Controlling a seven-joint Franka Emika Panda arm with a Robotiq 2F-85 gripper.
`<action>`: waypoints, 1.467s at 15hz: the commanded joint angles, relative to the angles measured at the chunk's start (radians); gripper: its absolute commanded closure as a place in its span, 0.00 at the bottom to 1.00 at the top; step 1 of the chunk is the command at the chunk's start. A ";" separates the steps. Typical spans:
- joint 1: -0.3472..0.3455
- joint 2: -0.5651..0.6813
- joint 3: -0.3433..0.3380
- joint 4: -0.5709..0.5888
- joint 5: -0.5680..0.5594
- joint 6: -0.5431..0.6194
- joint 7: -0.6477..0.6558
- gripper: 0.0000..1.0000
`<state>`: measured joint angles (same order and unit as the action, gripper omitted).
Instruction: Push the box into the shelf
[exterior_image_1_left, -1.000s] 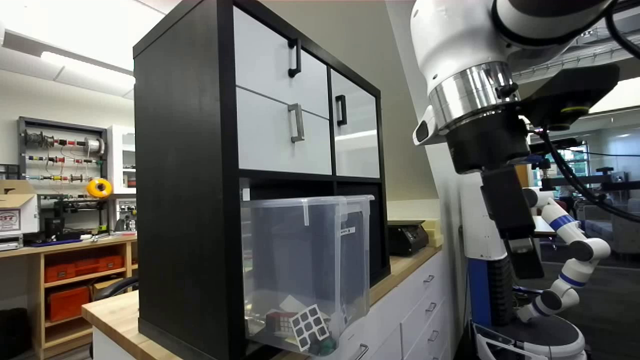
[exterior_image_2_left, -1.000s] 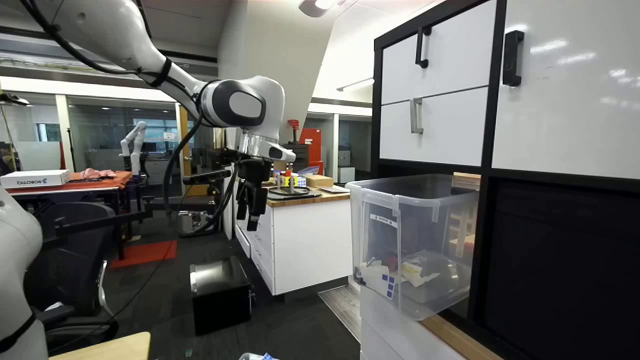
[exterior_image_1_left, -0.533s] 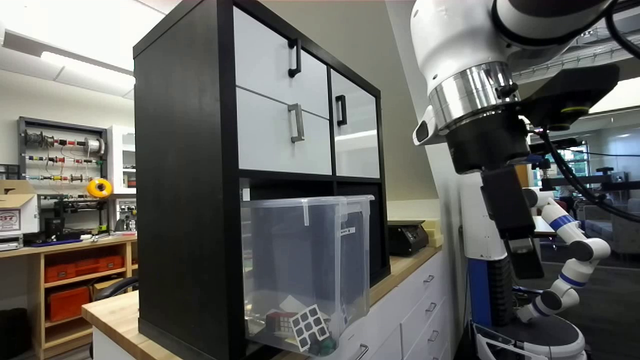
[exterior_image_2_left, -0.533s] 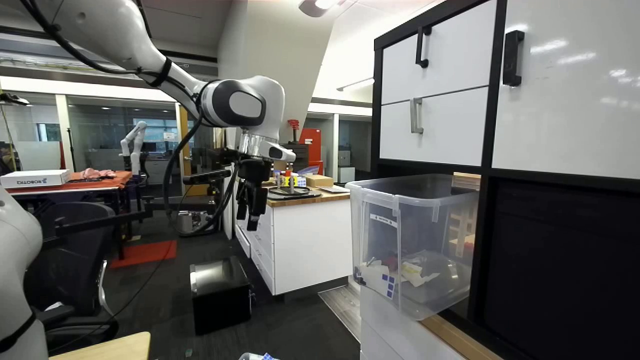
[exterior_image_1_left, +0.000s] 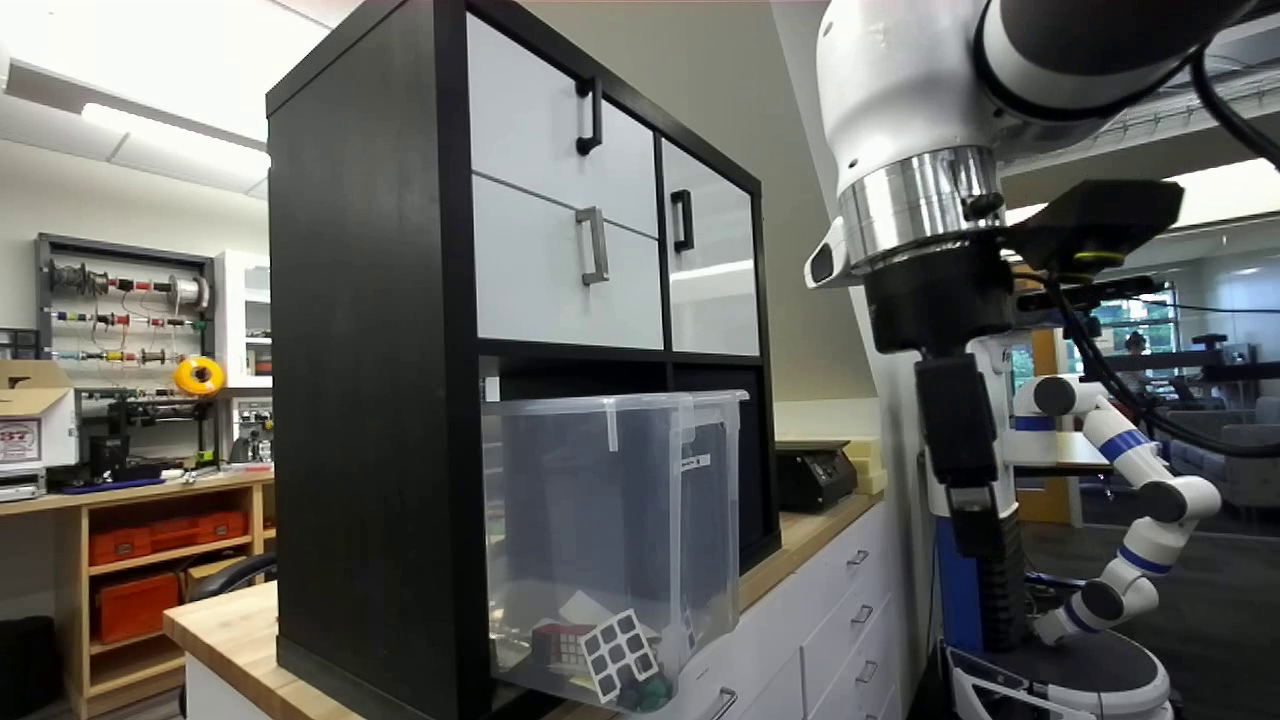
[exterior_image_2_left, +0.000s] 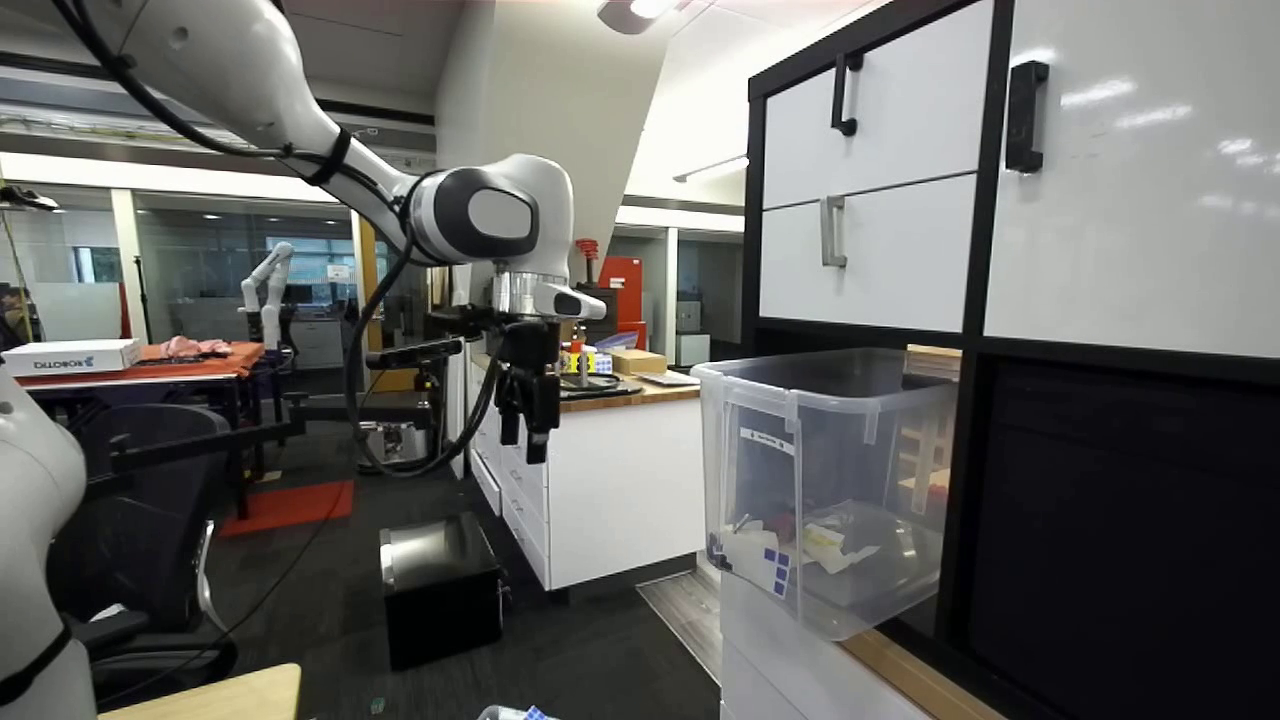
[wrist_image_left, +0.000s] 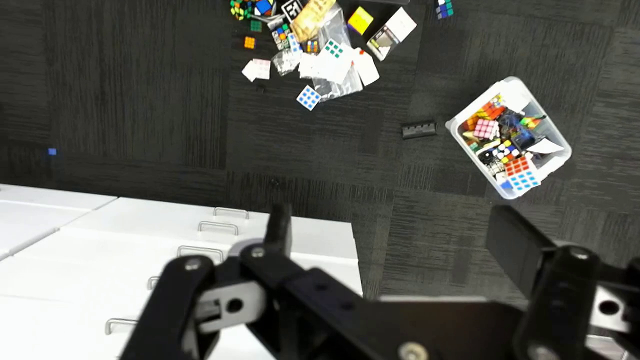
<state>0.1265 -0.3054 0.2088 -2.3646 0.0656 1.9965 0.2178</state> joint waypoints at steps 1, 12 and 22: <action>-0.016 0.036 -0.012 0.005 -0.071 0.106 0.005 0.00; -0.078 0.178 -0.082 0.054 -0.157 0.425 0.031 0.00; -0.073 0.345 -0.113 0.190 -0.267 0.589 0.041 0.00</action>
<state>0.0475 -0.0113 0.1103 -2.2310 -0.1609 2.5586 0.2266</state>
